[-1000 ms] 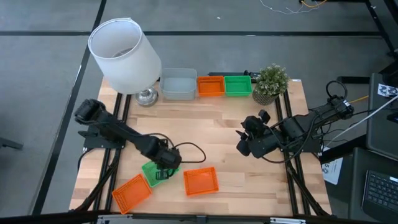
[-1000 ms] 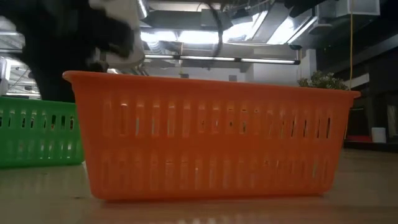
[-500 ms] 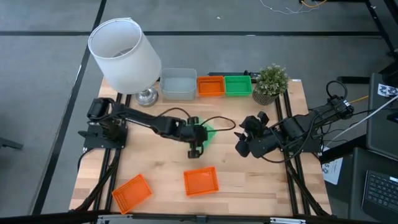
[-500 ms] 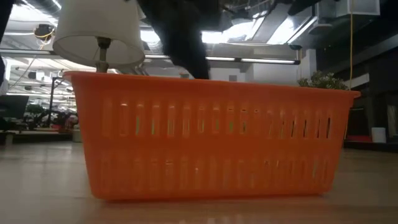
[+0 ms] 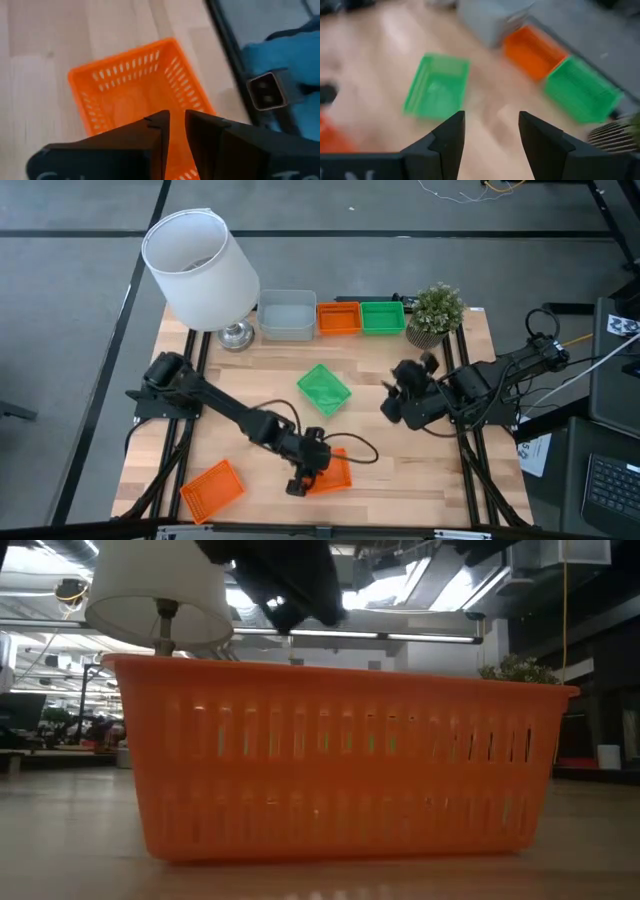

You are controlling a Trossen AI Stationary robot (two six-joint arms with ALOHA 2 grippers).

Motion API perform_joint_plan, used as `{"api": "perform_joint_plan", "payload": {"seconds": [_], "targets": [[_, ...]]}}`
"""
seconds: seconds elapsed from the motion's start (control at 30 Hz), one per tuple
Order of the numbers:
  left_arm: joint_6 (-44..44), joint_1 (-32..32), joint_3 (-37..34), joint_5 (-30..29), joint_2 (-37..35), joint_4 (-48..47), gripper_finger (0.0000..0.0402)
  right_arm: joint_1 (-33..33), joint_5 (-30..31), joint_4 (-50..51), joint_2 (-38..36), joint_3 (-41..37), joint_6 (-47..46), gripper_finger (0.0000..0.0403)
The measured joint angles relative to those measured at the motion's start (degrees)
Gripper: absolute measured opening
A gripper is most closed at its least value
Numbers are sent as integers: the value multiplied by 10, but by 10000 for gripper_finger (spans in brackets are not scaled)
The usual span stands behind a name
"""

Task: Stack baskets by color
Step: Move the bins to the top of the table

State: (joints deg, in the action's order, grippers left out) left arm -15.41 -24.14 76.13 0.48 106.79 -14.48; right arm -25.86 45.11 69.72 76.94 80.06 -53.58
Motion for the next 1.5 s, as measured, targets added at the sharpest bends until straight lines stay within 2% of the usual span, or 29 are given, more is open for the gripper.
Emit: {"api": "perform_joint_plan", "payload": {"seconds": [0.1, 0.2, 0.33, 0.4, 0.57, 0.7, 0.9, 1.07, 1.17, 1.27, 1.37, 1.5], "targets": [[-23, -5, -1, -19, 39, 8, 53, 8, 63, 6, -6, 32, 3, 185], [-41, -4, -3, -24, 75, 18, 53, 11, 93, 9, -8, 65, 21, 185], [-41, 2, -1, -59, 114, 15, 52, 12, 86, 8, -10, 93, 44, 185], [-30, 15, 1, -79, 119, -17, 52, 12, 80, 10, -10, 96, 47, 185], [16, 71, 0, -124, 102, -124, 52, 12, 59, 23, -10, 96, 43, 185], [76, 124, -1, -143, 85, -170, 52, 12, 53, 25, -10, 96, 41, 185], [167, 204, -2, -192, 86, -152, 53, 12, 52, 27, -10, 96, 32, 185], [167, 246, 0, -195, 78, -123, 53, 12, 52, 28, -10, 96, 31, 185], [128, 234, 25, -161, 46, -111, 53, 12, 52, 30, -10, 96, 30, 185], [106, 204, 53, -156, 8, -146, 53, 12, 52, 32, -8, 96, 29, 185], [61, 169, 81, -137, -26, -253, 53, 12, 44, 36, -4, 96, 25, 185], [-63, 102, 99, -95, -80, -391, 53, 12, 21, 42, 3, 95, 23, 185]]}}
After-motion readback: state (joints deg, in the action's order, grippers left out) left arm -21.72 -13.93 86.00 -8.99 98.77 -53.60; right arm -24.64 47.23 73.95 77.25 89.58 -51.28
